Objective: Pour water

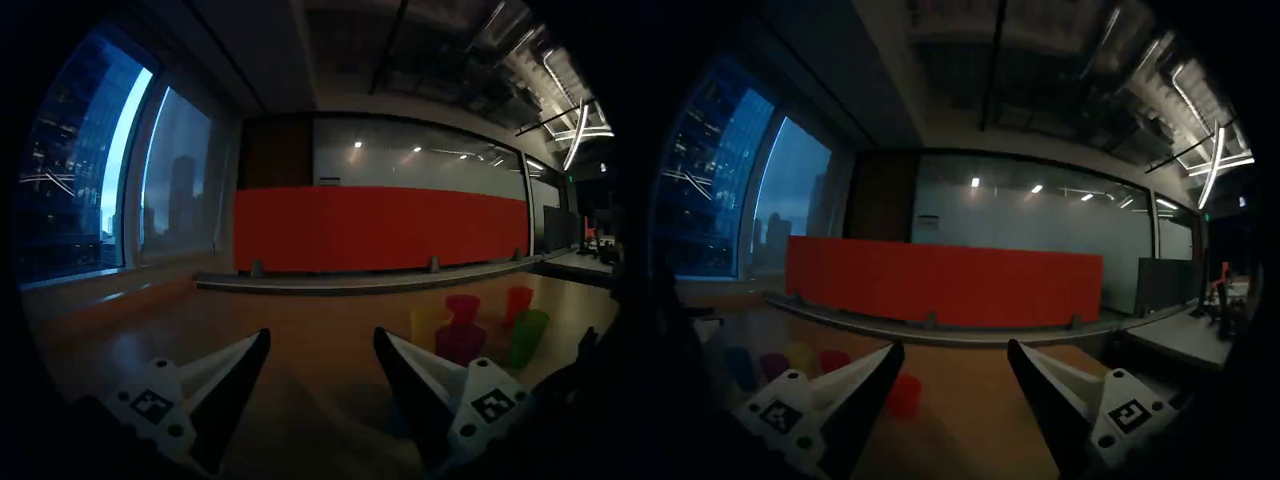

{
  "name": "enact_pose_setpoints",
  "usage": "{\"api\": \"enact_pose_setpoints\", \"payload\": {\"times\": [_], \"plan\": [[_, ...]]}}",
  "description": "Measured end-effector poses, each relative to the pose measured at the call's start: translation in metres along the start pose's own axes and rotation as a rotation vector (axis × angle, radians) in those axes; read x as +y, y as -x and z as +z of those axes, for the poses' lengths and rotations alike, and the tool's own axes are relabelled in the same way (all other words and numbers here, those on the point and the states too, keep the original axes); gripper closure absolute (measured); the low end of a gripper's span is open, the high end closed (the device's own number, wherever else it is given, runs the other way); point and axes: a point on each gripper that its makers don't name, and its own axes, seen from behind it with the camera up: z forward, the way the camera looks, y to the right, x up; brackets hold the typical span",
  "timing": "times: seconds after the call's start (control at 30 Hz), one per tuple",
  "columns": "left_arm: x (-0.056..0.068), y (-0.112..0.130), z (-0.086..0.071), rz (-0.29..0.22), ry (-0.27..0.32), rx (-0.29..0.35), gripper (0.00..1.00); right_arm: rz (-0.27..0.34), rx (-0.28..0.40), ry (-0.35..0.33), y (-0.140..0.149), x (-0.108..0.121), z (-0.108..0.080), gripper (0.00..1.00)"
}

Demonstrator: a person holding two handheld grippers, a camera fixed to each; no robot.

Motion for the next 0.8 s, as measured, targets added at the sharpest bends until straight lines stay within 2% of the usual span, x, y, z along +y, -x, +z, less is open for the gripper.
{"api": "enact_pose_setpoints", "payload": {"times": [0.27,0.5,0.8], "plan": [[0.000,0.000,0.000,0.000,0.000,0.000,0.04,0.011,0.016,-0.006,0.009,0.005,0.005,0.00],[0.000,0.000,0.000,0.000,0.000,0.000,0.04,0.020,0.023,0.016,0.026,0.007,0.014,0.00],[0.000,0.000,-0.001,0.000,0.000,0.000,0.04,0.056,0.035,0.022,0.038,0.003,0.022,0.00]]}}
